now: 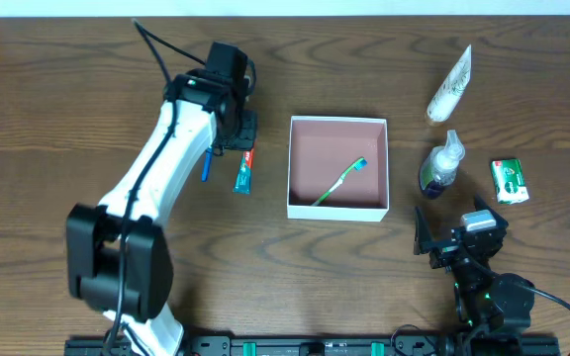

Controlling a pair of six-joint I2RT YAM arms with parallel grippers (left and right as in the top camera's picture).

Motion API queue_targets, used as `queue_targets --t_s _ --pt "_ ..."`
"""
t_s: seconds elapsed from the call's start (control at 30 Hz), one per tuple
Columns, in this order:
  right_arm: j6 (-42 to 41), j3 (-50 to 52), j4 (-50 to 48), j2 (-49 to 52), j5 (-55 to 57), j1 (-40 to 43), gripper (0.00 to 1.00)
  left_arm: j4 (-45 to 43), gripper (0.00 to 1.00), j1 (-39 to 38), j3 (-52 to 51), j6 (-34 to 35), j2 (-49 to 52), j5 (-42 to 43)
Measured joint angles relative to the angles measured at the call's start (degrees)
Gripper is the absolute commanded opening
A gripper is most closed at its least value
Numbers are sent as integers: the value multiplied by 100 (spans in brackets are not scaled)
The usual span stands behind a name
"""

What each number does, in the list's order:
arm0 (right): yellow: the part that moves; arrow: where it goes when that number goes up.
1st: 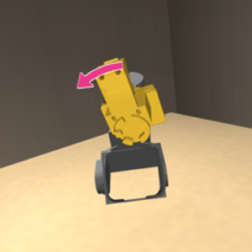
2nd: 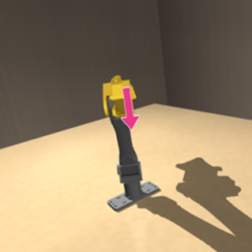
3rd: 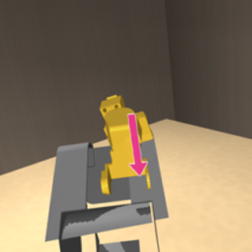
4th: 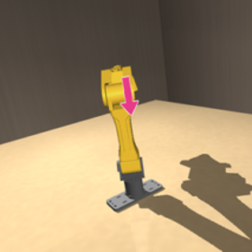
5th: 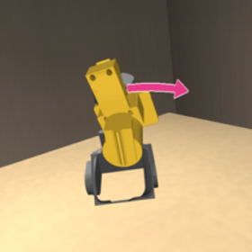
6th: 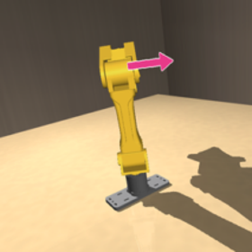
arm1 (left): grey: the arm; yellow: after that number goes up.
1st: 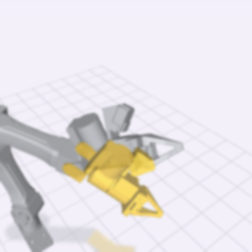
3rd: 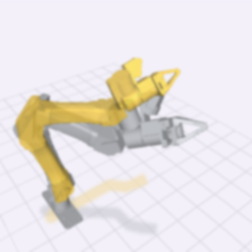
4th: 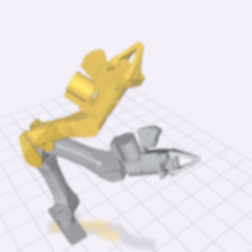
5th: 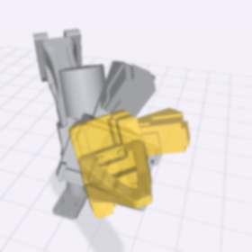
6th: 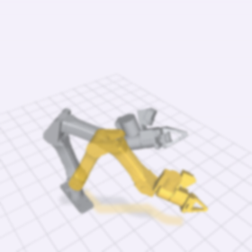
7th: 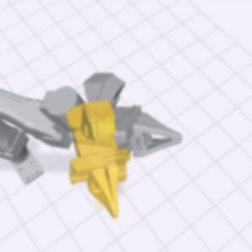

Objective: Pack container
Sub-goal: 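Move the left gripper over the Colgate toothpaste tube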

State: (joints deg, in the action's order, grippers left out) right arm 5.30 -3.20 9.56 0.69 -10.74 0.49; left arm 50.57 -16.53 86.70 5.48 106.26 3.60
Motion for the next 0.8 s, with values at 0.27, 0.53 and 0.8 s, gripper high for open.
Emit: queue_targets --t_s 0.27,0.53,0.8 --pt "0 0 0 0 0 0 99 -175 44 168 0 -83 348 31" --pt "0 0 0 0 0 0 99 -332 44 219 0 -98 745 31" --pt "0 0 0 -2 0 0 99 -413 44 219 0 -105 885 31"
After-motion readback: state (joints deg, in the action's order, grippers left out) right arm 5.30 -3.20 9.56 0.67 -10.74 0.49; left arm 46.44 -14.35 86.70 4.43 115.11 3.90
